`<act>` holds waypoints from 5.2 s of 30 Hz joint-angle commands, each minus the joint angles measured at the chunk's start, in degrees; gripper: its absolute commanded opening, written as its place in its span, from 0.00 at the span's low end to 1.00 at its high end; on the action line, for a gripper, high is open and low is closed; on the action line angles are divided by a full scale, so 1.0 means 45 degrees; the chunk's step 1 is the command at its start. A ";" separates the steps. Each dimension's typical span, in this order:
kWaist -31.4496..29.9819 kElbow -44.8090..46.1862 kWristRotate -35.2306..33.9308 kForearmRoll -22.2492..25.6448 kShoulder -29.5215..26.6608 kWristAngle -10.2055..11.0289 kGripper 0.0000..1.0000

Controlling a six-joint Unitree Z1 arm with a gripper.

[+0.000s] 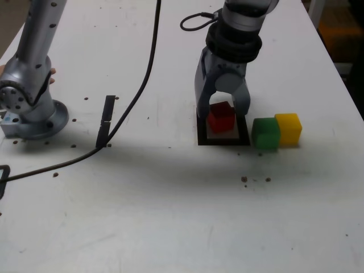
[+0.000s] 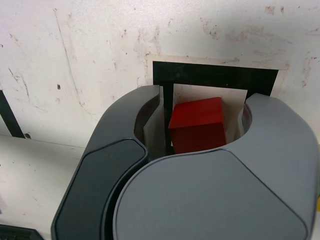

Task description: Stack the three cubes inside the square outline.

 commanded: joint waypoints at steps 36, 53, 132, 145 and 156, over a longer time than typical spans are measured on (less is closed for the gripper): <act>-0.1797 -0.6950 0.0866 0.4378 0.0021 0.0697 0.64; -0.3559 -0.7399 0.3835 0.5759 0.1465 0.2484 0.65; -0.2714 -0.6752 -1.3324 0.1602 0.0073 0.3094 0.86; -0.2467 -0.7255 -1.4222 0.3459 0.0715 0.3058 0.87; -0.2241 -1.0090 -1.3703 0.4806 0.2161 0.2530 0.85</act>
